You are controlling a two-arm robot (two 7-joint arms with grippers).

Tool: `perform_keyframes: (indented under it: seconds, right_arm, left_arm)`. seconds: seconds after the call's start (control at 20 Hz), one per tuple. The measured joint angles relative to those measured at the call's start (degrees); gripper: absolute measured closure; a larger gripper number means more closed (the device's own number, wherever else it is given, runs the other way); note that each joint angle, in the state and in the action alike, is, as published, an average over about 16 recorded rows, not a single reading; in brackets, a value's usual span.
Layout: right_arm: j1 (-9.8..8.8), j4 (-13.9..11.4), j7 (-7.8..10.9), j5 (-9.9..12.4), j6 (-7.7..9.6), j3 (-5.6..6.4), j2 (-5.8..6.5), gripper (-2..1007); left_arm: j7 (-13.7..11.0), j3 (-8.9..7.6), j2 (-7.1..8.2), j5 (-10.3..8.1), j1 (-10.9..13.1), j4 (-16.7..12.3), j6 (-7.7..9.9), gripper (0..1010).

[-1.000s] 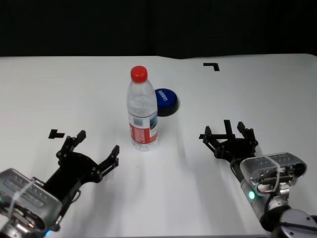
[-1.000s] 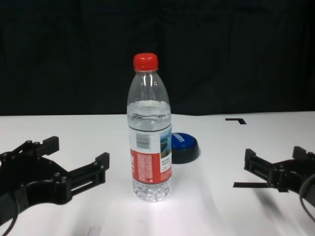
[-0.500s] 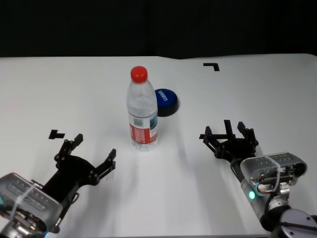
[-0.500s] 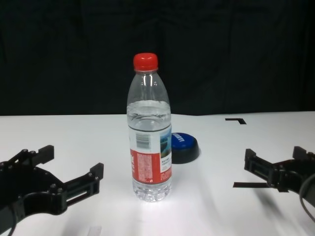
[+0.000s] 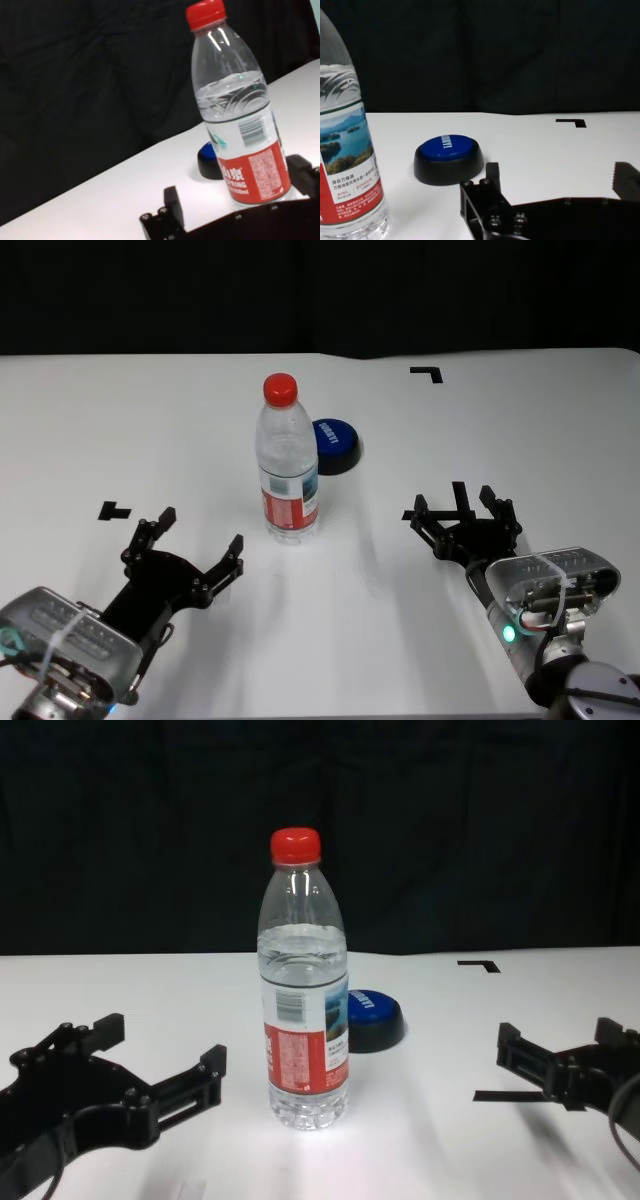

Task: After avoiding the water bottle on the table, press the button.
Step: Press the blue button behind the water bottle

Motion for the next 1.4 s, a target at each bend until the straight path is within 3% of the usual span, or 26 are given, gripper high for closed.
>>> perform_keyframes:
  seconds: [0.45,1.4]
  right_arm:
    - [0.0,0.0,0.0,0.0,0.0,0.0,0.0,2]
    - [0.0,0.0,0.0,0.0,0.0,0.0,0.0,2]
  left_arm:
    - [0.03,-0.11,-0.93,0.17,-0.34,0.58,0.91,7]
    - [-0.13,-0.24,-1.0,-0.06,-0.32,0.67,1.16,7]
